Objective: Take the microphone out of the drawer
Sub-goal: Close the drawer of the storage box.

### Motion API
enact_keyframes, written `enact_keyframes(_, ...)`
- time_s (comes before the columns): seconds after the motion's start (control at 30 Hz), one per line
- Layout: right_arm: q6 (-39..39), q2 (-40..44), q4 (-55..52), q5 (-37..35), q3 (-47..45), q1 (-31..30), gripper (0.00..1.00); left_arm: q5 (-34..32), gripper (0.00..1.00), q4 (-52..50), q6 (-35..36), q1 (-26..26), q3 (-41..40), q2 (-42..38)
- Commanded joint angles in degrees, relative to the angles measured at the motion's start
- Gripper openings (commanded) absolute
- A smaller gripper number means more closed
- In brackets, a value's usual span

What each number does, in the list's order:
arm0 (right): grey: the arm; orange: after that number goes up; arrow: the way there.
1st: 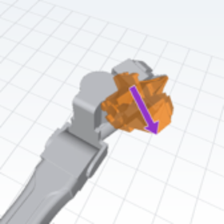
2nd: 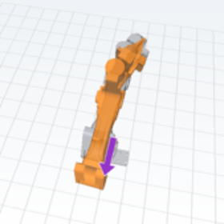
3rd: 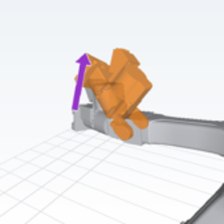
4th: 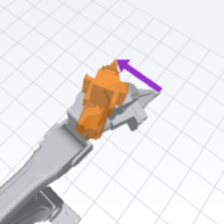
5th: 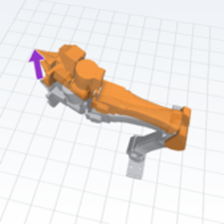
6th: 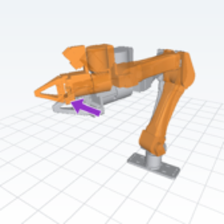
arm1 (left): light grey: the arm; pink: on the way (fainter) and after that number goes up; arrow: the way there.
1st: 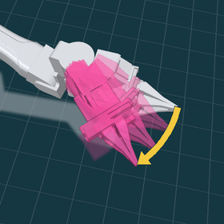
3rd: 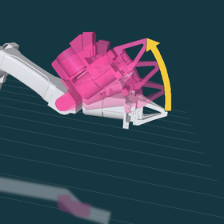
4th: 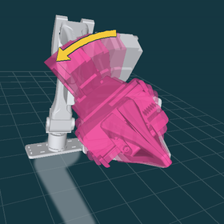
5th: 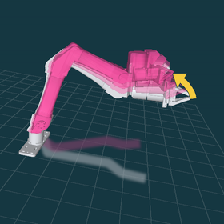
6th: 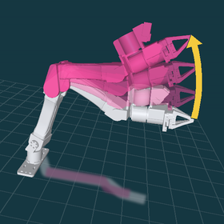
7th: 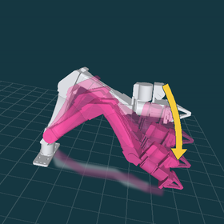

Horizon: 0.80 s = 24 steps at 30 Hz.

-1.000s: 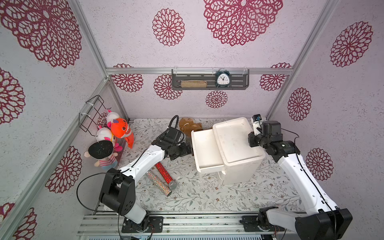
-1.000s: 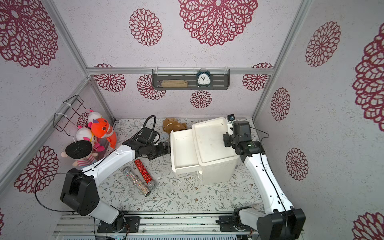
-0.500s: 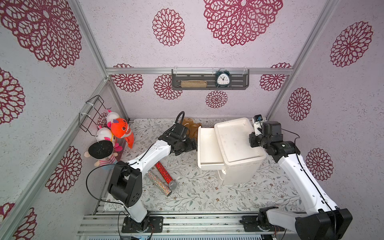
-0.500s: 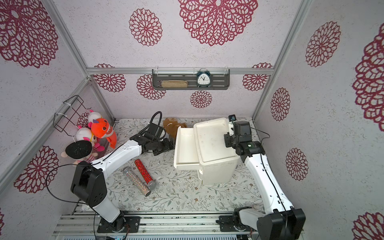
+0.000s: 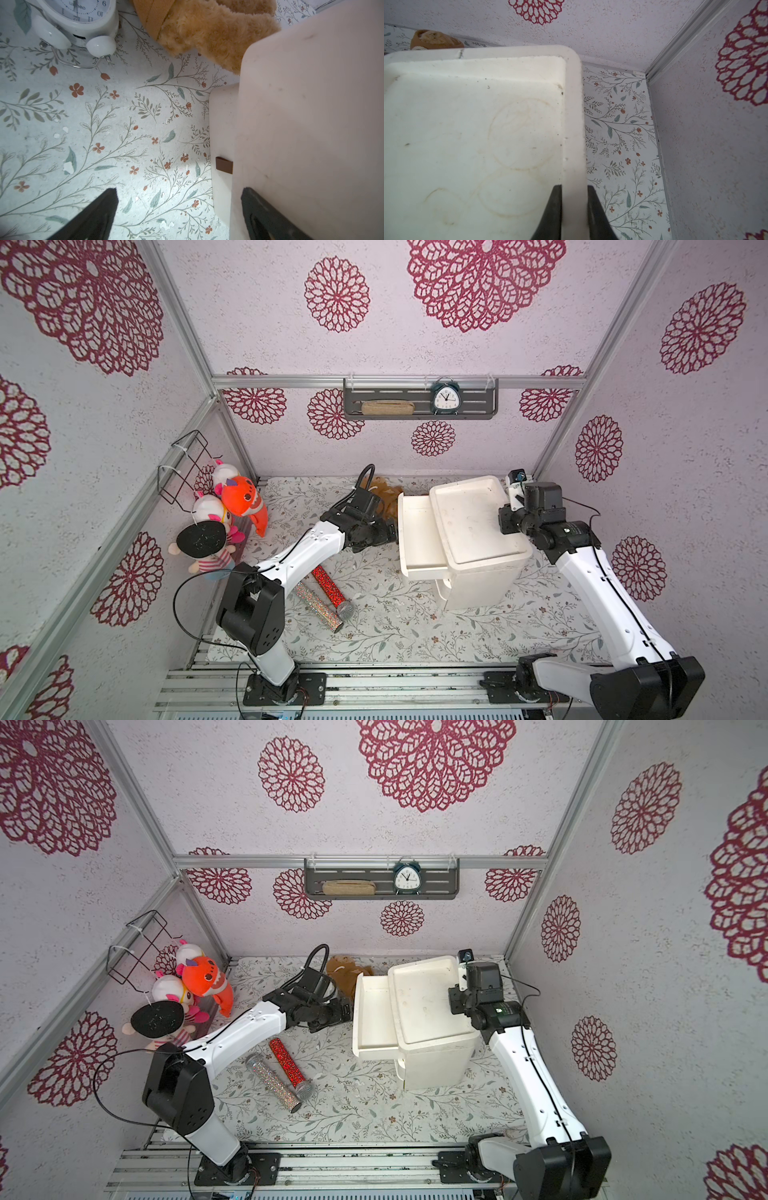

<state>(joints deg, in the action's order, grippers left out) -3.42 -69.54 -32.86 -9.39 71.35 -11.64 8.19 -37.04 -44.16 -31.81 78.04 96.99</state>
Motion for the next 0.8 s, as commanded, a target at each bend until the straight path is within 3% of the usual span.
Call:
enact_keyframes(0.0,2.64,-1.48,3.95,-4.27,1.77,-1.71,0.0,8.11,0.97,-3.3,4.05,-4.41,0.56,-1.57)
enact_keyframes(0.37,2.37,-1.25,4.1,-4.22,1.34,-1.54,0.0,8.99,0.97,-11.02,11.02,-4.49,-1.55,-5.01)
enact_keyframes(0.77,1.52,-0.26,4.92,-1.64,0.83,-1.54,0.0,12.49,0.97,-8.63,11.99,-5.09,2.42,-2.58)
